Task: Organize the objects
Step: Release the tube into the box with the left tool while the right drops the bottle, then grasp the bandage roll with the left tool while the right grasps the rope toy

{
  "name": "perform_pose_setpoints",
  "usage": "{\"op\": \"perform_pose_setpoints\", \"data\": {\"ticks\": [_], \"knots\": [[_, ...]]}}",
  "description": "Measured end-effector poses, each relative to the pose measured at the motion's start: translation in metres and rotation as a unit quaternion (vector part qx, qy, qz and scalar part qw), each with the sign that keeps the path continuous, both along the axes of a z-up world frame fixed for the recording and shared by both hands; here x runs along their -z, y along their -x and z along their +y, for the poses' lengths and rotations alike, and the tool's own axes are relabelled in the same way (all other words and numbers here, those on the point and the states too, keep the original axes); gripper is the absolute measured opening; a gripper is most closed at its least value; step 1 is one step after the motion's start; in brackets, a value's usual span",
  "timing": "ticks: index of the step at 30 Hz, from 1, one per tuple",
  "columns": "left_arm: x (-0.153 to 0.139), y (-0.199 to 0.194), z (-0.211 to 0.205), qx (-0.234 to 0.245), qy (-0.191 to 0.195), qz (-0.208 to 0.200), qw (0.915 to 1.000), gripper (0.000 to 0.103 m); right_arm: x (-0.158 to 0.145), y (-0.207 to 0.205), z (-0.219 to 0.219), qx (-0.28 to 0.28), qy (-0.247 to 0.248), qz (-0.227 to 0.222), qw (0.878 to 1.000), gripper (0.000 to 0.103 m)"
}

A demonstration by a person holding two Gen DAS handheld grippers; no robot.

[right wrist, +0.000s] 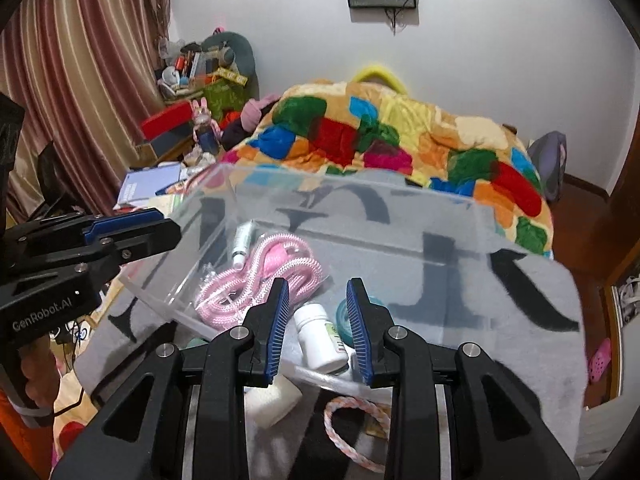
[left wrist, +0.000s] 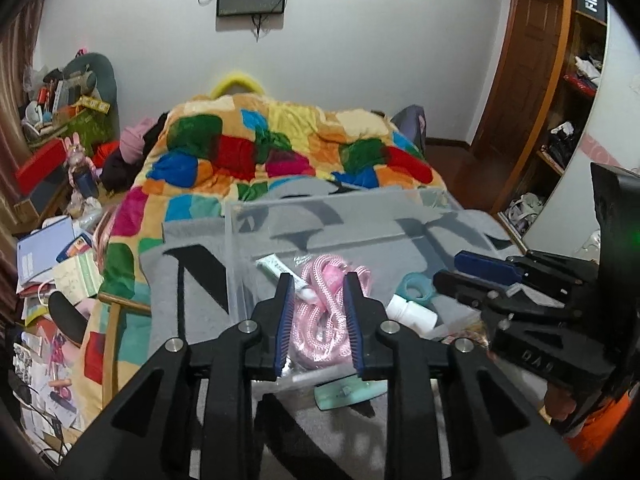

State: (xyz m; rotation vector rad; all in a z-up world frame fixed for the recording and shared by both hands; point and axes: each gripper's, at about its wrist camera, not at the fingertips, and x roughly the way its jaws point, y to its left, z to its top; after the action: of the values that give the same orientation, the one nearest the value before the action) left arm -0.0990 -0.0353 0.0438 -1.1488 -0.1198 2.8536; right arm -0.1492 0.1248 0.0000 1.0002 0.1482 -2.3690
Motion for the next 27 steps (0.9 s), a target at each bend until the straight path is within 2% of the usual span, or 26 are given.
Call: {"op": "perform_pose_setpoints", "data": {"ticks": [3,7,12,20,27], "knots": [[-0.005,-0.012,0.002,0.005,-0.001,0.009,0.9999,0.034,-0.009,-0.012,0.012,0.003,0.003,0.015,1.000,0.027],[0.000,-0.025,0.012,0.015,0.001,0.004,0.9999,0.035,-0.010,-0.026,0.031,0.015,-0.001,0.022,1.000,0.027],[0.018,-0.037,0.028,0.032,-0.010,-0.016,0.9993,0.035,0.010,-0.038,0.059,0.039,-0.010,-0.002,0.999,0.027],[0.058,-0.034,0.060,0.063,-0.022,-0.075,0.9950,0.036,0.063,-0.038,0.077,0.050,-0.019,-0.079,0.995,0.027],[0.071,-0.025,0.079,0.077,-0.025,-0.093,0.9924,0.036,0.075,-0.038,0.073,0.052,-0.012,-0.084,0.995,0.027]]}}
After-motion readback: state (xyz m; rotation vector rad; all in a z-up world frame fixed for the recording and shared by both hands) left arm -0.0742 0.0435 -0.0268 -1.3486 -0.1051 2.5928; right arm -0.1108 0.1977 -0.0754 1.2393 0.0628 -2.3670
